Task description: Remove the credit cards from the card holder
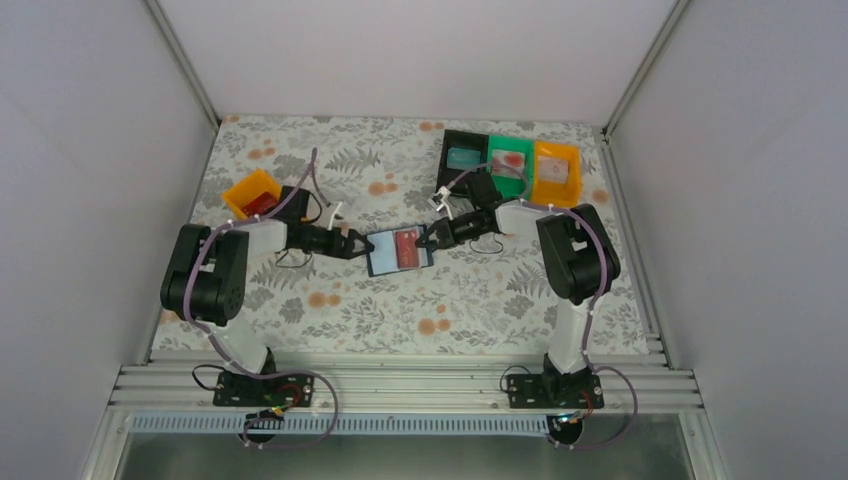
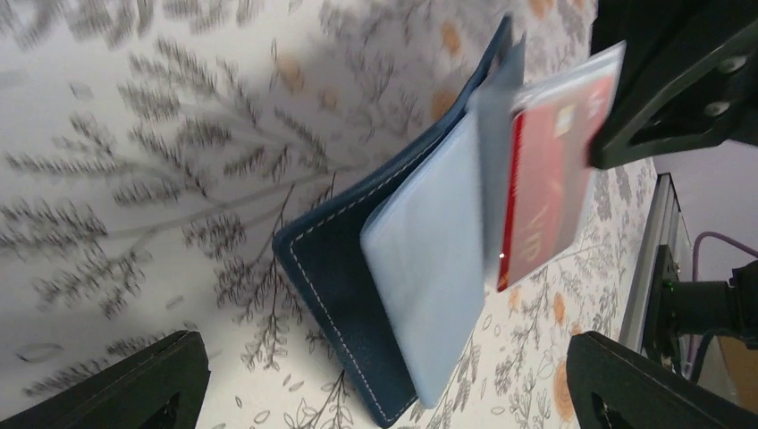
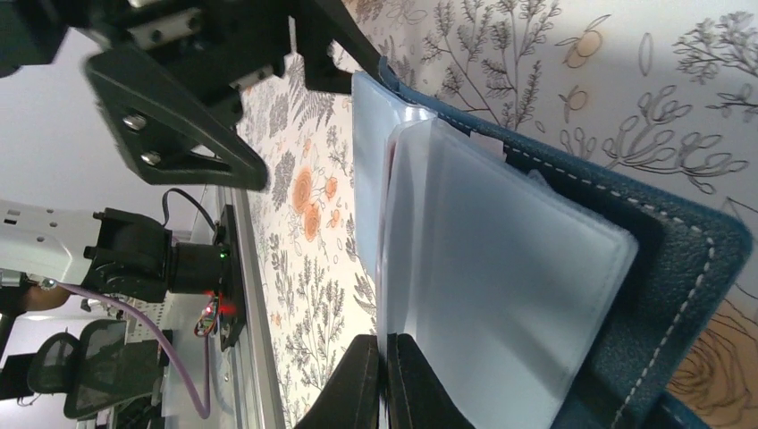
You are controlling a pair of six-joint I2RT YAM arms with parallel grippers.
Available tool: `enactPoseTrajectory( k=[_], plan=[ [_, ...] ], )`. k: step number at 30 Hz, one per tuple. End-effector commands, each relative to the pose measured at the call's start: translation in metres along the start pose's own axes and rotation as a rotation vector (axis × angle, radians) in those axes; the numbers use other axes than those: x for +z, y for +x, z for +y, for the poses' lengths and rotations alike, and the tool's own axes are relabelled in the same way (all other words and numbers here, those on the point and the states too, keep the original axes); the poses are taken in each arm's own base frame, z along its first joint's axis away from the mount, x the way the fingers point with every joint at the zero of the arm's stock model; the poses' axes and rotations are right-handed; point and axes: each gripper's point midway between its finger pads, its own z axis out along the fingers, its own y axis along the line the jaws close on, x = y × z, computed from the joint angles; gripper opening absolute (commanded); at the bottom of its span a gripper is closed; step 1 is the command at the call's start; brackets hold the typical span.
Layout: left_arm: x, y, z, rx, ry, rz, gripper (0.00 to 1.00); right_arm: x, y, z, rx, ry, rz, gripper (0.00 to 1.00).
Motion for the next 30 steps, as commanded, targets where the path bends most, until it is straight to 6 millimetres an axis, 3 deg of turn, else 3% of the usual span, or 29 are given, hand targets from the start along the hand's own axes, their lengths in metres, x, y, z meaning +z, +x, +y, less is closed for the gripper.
enactPoseTrajectory(
  k=[1,7,10,11,17,21,26,30],
  plan=[
    [0.012,0.008,-0.001,-0.040,0.067,-0.008,1.00,0.002,-0.009,0.021,-0.079,-0.032,-0.001,0.04],
    [0.035,0.030,-0.029,0.062,0.198,0.018,1.00,0.005,-0.005,0.017,-0.077,-0.037,0.004,0.04],
    [0.035,0.024,-0.041,0.090,0.254,0.017,0.93,0.005,-0.007,0.018,-0.088,-0.043,0.005,0.04],
    [0.034,0.021,-0.043,0.098,0.265,0.013,0.85,0.005,-0.008,0.018,-0.091,-0.042,0.003,0.04],
    [0.031,0.016,-0.062,0.160,0.316,0.011,0.05,0.007,-0.005,0.014,-0.083,-0.051,0.011,0.04],
    [0.031,0.012,-0.065,0.182,0.299,0.020,0.02,0.009,-0.005,-0.001,-0.046,0.019,0.015,0.07],
    [0.017,-0.007,-0.081,0.281,0.255,0.011,0.02,0.000,-0.019,-0.012,-0.008,0.160,-0.024,0.27],
    [0.000,-0.018,-0.096,0.332,0.215,0.005,0.02,-0.030,-0.044,-0.010,-0.019,0.374,-0.112,0.49]
  ],
)
